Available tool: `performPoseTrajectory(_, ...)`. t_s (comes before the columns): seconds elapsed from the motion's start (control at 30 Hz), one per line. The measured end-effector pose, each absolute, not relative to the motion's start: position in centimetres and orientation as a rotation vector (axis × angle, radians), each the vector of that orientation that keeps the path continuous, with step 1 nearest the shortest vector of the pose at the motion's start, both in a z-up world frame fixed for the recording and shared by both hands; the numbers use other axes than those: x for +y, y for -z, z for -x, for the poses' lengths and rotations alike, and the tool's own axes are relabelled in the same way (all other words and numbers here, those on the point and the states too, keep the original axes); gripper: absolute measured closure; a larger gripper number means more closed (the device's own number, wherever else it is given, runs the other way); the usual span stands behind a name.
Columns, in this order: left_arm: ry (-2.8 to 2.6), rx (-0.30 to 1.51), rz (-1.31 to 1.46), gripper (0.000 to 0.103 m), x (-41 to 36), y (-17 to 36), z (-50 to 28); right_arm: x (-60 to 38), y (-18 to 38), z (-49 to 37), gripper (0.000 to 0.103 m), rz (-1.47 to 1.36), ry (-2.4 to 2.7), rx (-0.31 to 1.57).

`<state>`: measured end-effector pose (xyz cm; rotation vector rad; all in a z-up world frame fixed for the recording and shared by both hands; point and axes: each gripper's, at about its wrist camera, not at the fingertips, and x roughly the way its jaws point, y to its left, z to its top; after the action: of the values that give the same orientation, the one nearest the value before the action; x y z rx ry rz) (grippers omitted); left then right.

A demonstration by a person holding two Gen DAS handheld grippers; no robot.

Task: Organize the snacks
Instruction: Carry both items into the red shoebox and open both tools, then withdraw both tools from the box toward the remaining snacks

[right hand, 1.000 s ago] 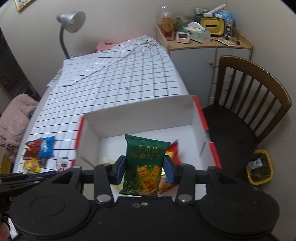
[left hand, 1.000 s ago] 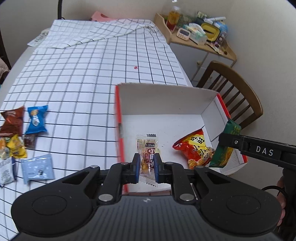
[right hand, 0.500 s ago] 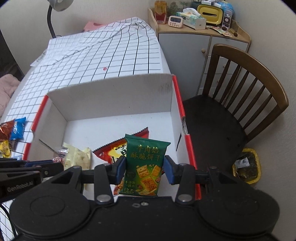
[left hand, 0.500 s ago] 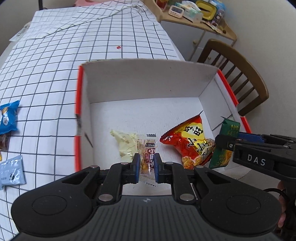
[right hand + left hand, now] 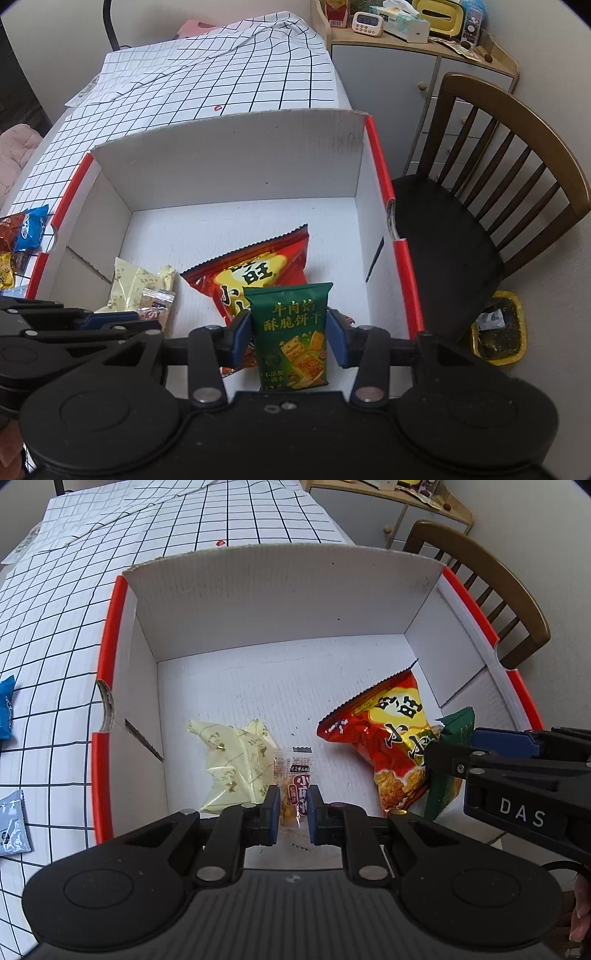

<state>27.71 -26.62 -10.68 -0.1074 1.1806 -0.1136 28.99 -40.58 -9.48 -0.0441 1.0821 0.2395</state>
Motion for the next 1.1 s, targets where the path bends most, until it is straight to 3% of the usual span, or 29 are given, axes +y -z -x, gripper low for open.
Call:
performPoseTrajectory(0.33,0.106,1.194,0.115,0.086,-26.9,11.0,-27.9,-40.8,9.5,-28.8,0.054,0.033,-0.262,1.076)
performPoseTrajectory(0.47,0.107,1.176,0.122,0.075,-26.7,10.5,-27.5,-41.2,9.0,-28.4,0.044,0.009,-0.269,1.066)
performPoseTrajectory(0.67,0.102,1.144,0.135,0.075,-26.2,9.0,-26.5,-41.7,7.4,-27.5,0.039,-0.016,-0.289,1.040)
performPoseTrajectory(0.8,0.106,1.114,0.151,0.075,-25.5,7.7,-25.7,-42.2,6.0,-26.7,0.028,-0.040,-0.303,1.009)
performPoseTrajectory(1.1,0.119,1.025,0.167,0.075,-24.0,4.1,-23.4,-42.3,2.7,-24.2,0.025,-0.050,-0.357,0.915)
